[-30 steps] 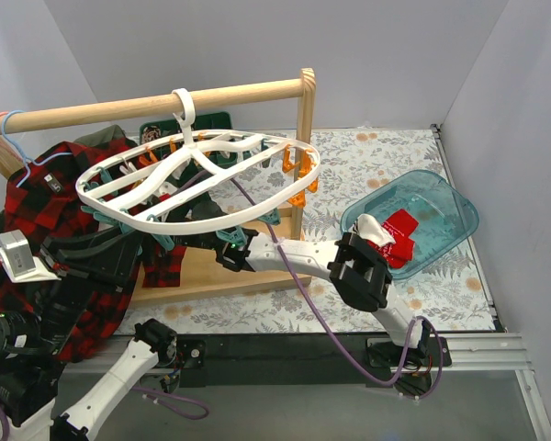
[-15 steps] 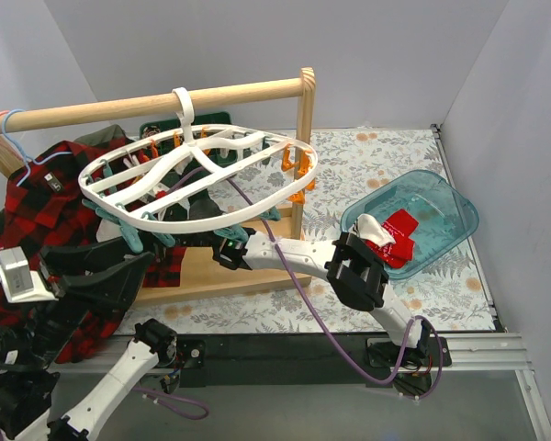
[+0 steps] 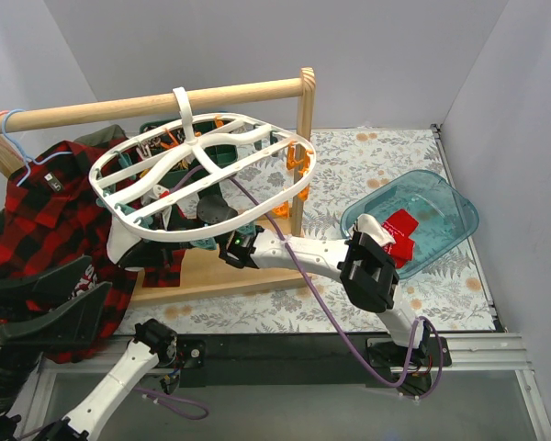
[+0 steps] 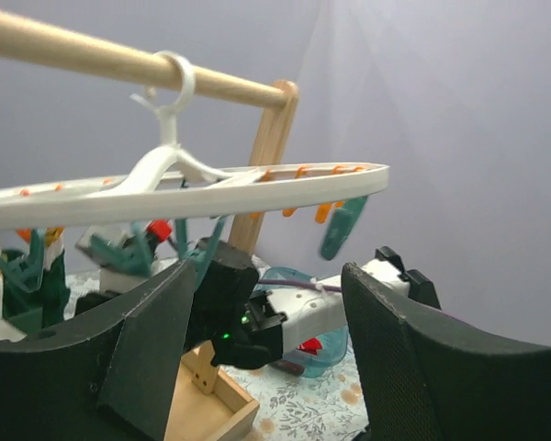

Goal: Remove the socks clipped to the hanger

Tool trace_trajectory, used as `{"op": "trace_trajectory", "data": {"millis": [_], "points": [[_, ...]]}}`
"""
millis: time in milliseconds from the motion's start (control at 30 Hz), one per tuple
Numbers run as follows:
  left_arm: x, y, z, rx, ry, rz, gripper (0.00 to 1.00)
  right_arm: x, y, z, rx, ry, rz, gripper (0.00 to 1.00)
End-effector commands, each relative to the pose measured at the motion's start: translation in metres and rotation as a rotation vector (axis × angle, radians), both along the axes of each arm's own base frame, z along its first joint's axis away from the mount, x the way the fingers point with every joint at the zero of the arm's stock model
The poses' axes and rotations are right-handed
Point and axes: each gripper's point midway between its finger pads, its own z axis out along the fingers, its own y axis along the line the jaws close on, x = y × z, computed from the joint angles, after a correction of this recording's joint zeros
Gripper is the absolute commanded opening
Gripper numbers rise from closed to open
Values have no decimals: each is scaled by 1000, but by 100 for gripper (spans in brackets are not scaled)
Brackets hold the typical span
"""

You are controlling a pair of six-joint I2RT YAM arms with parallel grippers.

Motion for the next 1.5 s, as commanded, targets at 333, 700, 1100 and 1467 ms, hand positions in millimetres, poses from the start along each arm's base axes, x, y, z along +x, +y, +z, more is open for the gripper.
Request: {"op": "trace_trajectory", "data": {"millis": [333,700,1100,1467], "points": [[4,-97,11,256,-74,-462,56,-9,-14,23,40,-1,20,26],[23,-109,2,256,-63,-470,54,2,-33,-1,-32,47,-50,68],[26,-113,-1,266,-67,-484,54,48,-152,-73,-215,133,-377,95],[29,-115,-4,279,-68,-485,54,100,-295,7,-124,-88,-894,85]]}}
